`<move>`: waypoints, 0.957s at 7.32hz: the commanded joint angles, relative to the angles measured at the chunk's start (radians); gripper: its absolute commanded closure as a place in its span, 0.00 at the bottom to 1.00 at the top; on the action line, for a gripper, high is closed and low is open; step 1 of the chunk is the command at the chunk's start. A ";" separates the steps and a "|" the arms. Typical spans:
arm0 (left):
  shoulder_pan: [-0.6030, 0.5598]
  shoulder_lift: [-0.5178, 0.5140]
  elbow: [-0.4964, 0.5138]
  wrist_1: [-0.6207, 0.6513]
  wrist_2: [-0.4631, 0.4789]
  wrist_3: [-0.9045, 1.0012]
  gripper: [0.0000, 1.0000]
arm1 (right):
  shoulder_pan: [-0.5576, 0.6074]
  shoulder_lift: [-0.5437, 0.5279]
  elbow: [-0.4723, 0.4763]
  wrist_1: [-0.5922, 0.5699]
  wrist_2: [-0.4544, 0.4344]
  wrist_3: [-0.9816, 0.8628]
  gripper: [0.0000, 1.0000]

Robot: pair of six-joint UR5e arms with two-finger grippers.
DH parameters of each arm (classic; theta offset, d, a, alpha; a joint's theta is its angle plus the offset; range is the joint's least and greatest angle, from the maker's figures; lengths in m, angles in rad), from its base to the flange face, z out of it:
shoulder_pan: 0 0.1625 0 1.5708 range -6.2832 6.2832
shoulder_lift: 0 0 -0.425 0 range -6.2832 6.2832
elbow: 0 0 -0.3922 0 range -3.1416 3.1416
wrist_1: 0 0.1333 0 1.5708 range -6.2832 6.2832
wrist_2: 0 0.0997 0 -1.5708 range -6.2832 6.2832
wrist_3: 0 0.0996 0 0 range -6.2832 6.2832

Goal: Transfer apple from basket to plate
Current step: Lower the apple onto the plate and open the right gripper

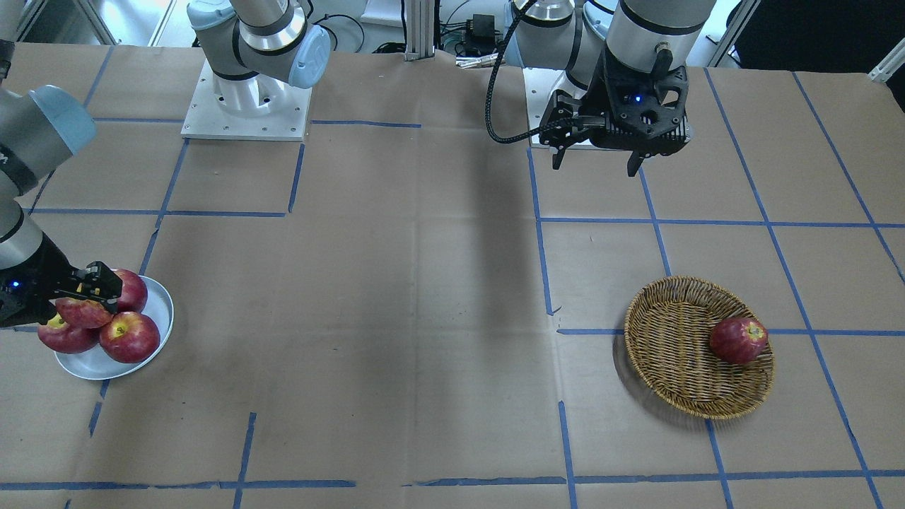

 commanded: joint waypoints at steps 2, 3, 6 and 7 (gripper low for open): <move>0.000 0.004 -0.005 -0.001 0.000 0.000 0.01 | 0.034 -0.091 -0.123 0.204 0.058 0.035 0.00; -0.001 0.004 -0.005 -0.001 -0.001 0.000 0.01 | 0.065 -0.122 -0.180 0.313 0.052 0.089 0.00; -0.002 0.010 -0.007 -0.001 0.000 0.002 0.01 | 0.230 -0.234 -0.202 0.516 0.043 0.435 0.00; -0.003 0.016 -0.007 -0.003 0.000 0.002 0.01 | 0.289 -0.257 -0.202 0.559 0.040 0.517 0.00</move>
